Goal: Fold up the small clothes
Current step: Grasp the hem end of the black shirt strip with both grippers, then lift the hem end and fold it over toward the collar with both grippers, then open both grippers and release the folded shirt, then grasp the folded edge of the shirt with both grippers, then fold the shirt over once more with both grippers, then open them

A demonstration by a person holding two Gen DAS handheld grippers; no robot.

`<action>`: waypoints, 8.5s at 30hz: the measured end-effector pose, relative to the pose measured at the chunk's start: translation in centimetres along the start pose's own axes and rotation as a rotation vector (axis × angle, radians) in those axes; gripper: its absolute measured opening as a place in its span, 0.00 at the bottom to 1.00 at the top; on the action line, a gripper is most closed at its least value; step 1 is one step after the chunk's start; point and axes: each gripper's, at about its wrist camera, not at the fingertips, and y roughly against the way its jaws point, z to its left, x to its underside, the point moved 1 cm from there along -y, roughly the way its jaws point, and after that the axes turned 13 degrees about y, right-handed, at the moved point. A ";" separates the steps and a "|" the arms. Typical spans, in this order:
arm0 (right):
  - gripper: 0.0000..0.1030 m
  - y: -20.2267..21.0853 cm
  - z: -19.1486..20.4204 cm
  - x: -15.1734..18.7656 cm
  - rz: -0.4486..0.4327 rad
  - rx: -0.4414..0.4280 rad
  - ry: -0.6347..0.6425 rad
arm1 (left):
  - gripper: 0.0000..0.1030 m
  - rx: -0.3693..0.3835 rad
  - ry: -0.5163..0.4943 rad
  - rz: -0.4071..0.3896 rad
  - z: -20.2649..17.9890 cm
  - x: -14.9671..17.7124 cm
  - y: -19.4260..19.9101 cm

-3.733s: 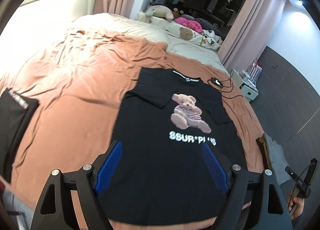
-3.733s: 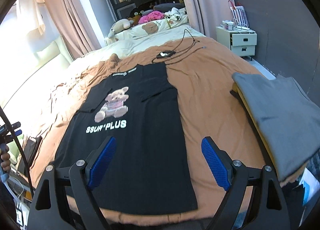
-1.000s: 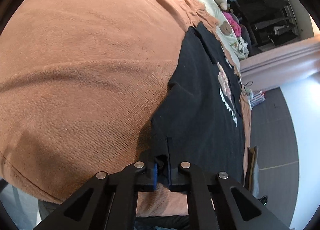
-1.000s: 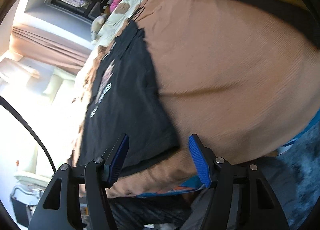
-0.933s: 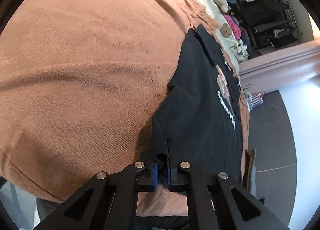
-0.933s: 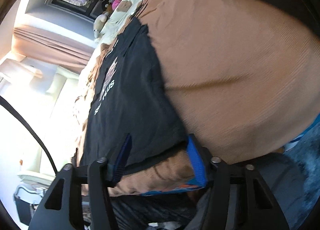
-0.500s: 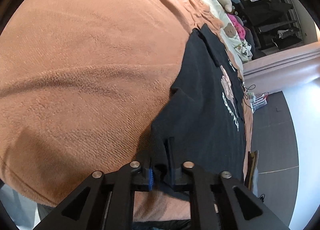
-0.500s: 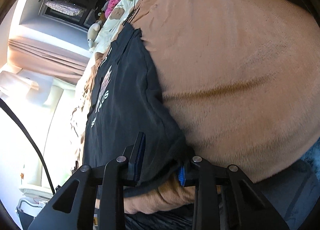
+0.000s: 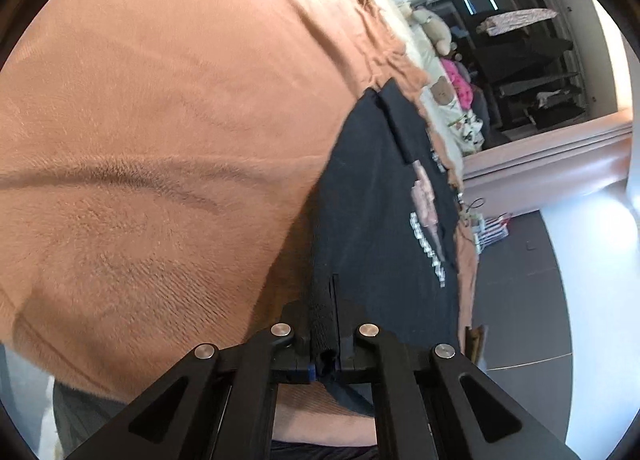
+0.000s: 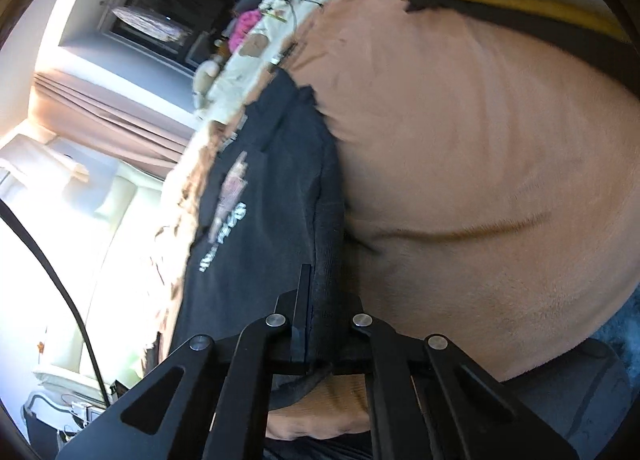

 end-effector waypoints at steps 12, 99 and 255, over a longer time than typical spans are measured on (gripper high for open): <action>0.01 4.8 2.6 0.3 -0.117 -0.071 0.021 | 0.04 0.144 -0.019 -0.072 -4.9 1.3 6.1; 0.01 -15.1 -1.3 -19.4 0.001 -0.062 -0.095 | 0.04 -0.050 0.094 -0.137 -15.7 -8.5 -1.6; 0.01 -28.2 8.3 -25.3 0.166 0.371 0.646 | 0.03 -0.552 -0.694 -0.181 -27.9 -19.5 -24.3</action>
